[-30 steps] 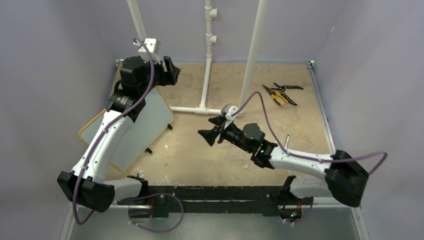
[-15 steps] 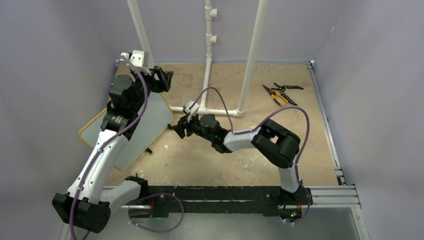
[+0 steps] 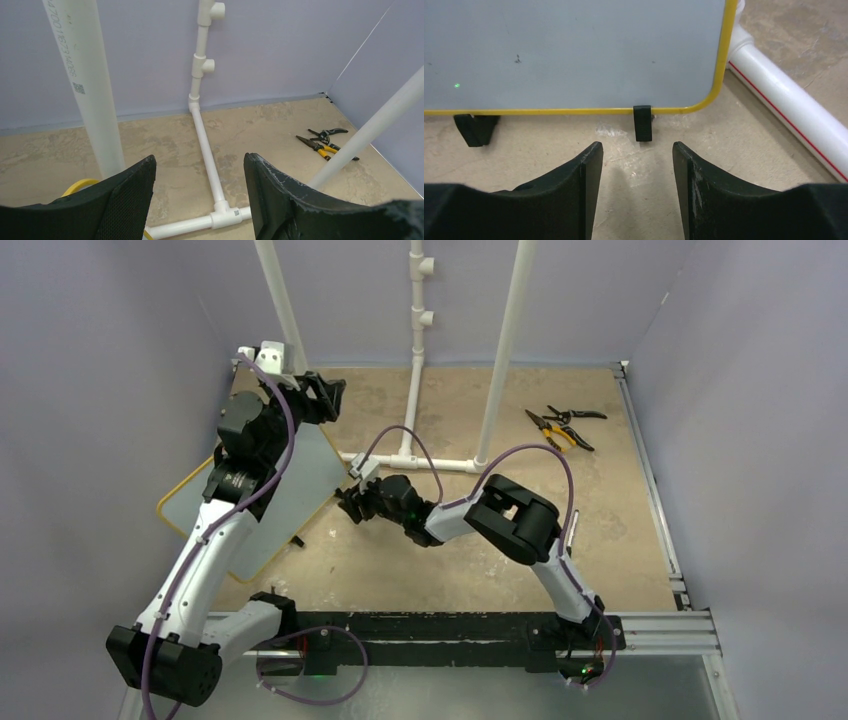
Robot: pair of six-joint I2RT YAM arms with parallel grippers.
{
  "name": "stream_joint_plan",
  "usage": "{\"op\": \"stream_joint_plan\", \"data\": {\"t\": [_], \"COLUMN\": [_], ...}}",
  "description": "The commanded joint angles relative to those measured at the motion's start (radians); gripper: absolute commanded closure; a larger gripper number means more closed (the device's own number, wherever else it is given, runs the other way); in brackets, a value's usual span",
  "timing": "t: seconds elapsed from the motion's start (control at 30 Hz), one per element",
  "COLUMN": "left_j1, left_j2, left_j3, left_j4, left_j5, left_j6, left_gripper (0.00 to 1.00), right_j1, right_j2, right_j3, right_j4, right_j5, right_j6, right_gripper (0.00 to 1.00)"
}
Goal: Write a sentence on the whiteboard
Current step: Move the whiteboard stand to the center of the board.
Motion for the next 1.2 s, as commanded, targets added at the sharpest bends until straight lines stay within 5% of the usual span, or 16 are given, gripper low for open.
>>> {"op": "stream_joint_plan", "data": {"t": [0.0,0.53,0.6,0.73,0.9,1.17], "left_j1": [0.008,0.016,0.016,0.016,0.016,0.016], "left_j2": [-0.003,0.001,0.002,0.004,0.006,0.0], "left_j3": [-0.015,-0.032,-0.032,-0.033,-0.031,-0.01], "left_j4": [0.062,0.082,0.084,0.084,0.081,0.069], "left_j5": [0.02,0.049,0.05,0.055,0.06,0.097], "left_j6": [-0.017,-0.029,-0.031,-0.036,-0.035,-0.036], "left_gripper": [0.36,0.37,0.37,0.37,0.37,0.37], "right_j1": [0.016,0.019,0.019,0.019,0.019,0.018], "right_j2": [0.017,0.132,0.134,0.138,0.113,-0.002], "right_j3": [0.065,0.154,0.145,0.139,0.087,-0.068], "right_j4": [0.021,0.029,0.042,0.053,0.077,0.082], "right_j5": [0.005,0.041,0.05,0.045,0.084,0.145], "right_j6": [-0.034,-0.054,-0.049,-0.046,-0.047,-0.021], "right_gripper": [0.44,0.59,0.63,0.88,1.0,1.0]}}
